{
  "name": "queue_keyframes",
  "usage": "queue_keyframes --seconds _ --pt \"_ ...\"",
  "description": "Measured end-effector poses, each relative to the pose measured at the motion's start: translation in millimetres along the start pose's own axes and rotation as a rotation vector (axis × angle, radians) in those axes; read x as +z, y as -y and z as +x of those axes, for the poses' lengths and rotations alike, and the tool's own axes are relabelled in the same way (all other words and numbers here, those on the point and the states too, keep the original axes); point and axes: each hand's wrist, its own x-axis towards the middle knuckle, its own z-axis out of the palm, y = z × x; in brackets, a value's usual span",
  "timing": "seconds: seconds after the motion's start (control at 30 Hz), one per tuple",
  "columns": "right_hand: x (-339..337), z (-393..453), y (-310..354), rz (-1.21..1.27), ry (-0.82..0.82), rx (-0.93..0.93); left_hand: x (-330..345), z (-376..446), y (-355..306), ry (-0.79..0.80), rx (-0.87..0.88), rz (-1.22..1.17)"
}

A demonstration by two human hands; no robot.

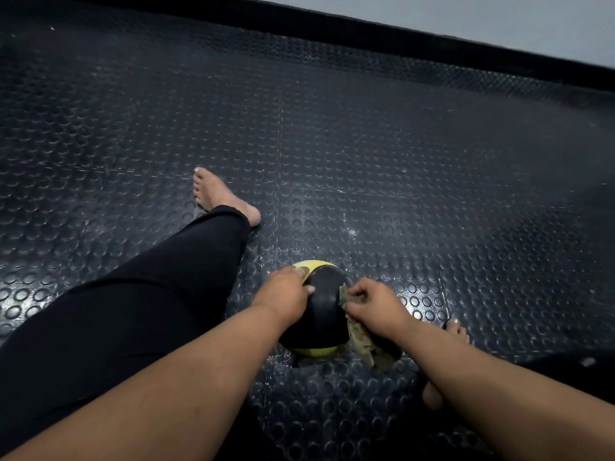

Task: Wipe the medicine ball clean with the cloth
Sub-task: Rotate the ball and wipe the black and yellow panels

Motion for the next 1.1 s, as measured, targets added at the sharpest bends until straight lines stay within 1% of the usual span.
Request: queue_keyframes --seconds 0.1,0.17,0.2,0.3,0.33,0.43,0.53,0.73,0.8,0.87,0.97,1.03,1.1 --pt "5.7 -5.0 1.2 -0.077 0.059 -0.080 6.9 -10.7 -4.5 0.151 0.030 0.023" --pt "8.3 -8.8 2.7 -0.107 0.078 -0.126 7.2 -11.8 -2.5 0.169 0.019 0.075" --pt "9.6 -9.9 3.3 -0.131 0.057 -0.155 6.5 -11.2 -1.6 0.159 0.007 0.080" --pt "14.3 -13.9 5.6 -0.138 -0.140 -0.177 5.3 -10.1 -5.1 0.139 -0.029 0.066" --pt "17.8 -15.8 6.7 -0.136 -0.182 -0.174 6.3 -10.9 -7.1 0.135 -0.035 0.073" --pt "33.0 -18.9 12.4 -0.179 -0.180 -0.199 8.2 -12.7 -9.1 0.138 -0.042 0.117" --pt "33.0 -4.5 22.3 -0.157 -0.201 -0.156 7.1 -10.1 -7.4 0.140 -0.065 0.106" --pt "17.7 34.8 39.0 -0.174 -0.143 -0.074 -1.1 -4.8 -8.9 0.141 -0.105 0.074" --pt "17.0 36.7 39.2 -0.197 -0.133 -0.079 -2.0 -4.4 -9.2 0.135 -0.111 0.059" --pt "20.3 27.8 35.3 -0.226 -0.117 -0.149 -1.3 -4.9 -9.1 0.125 -0.121 0.039" --pt "23.1 10.9 25.4 -0.318 -0.084 -0.304 -0.9 -5.9 -8.5 0.119 -0.135 0.010" --pt "18.2 5.9 19.4 -0.393 -0.055 -0.362 -1.7 -5.9 -8.5 0.109 -0.139 0.002" --pt "11.4 3.0 18.4 -0.458 0.015 -0.387 -2.3 -5.6 -8.4 0.106 -0.143 -0.005"
